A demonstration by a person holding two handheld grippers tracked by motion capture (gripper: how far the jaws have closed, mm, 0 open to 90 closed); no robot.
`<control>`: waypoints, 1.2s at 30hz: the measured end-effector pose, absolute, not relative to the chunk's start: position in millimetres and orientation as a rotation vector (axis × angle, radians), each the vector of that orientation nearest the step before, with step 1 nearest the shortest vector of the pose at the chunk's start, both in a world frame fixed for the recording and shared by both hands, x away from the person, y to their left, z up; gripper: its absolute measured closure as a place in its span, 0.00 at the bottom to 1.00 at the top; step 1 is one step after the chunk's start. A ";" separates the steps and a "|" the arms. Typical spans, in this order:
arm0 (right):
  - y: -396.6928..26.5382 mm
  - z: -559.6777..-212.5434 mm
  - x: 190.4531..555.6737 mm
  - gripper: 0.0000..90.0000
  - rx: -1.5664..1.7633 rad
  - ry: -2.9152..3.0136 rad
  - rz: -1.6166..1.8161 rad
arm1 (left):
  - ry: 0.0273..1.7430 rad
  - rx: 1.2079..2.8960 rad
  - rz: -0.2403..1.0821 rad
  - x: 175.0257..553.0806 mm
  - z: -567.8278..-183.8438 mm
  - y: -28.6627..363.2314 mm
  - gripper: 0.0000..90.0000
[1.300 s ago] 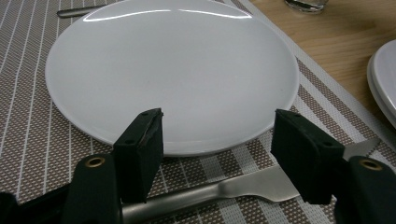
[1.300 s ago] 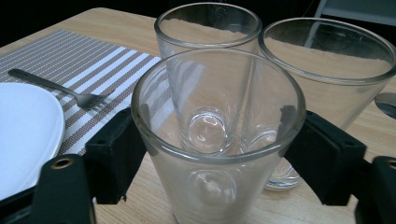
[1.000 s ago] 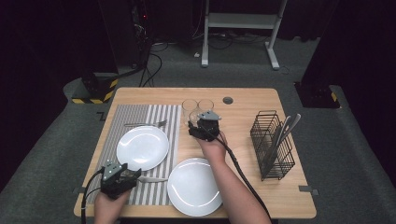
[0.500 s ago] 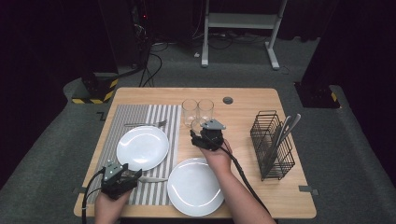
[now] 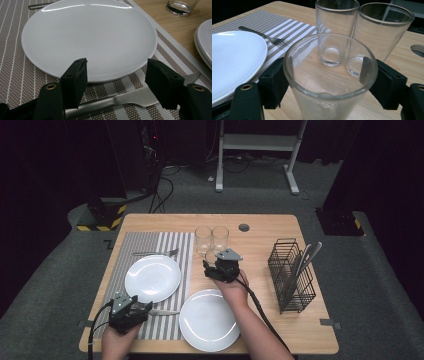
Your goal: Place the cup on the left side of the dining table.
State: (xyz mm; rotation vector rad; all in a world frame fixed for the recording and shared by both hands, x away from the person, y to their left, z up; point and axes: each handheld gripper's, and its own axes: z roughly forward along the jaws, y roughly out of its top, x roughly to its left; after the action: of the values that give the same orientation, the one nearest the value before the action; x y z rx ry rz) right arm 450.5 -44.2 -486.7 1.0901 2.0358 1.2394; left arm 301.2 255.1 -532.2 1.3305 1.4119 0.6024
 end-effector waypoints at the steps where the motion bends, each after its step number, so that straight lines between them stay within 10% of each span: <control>1: -43.7 -485.7 451.5 0.25 1.087 2.033 1.263 | 1.412 1.327 0.603 301.4 -532.1 255.3 0.38; 36: -40.7 -475.7 446.2 0.31 1.064 1.999 1.270 | 1.416 1.324 0.598 302.2 -531.9 256.3 0.38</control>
State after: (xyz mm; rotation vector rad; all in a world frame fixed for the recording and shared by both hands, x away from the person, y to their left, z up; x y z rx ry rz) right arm 446.2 -40.7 -475.7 1.0645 1.9991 1.2705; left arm 302.2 256.3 -531.9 1.3243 1.4156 0.5985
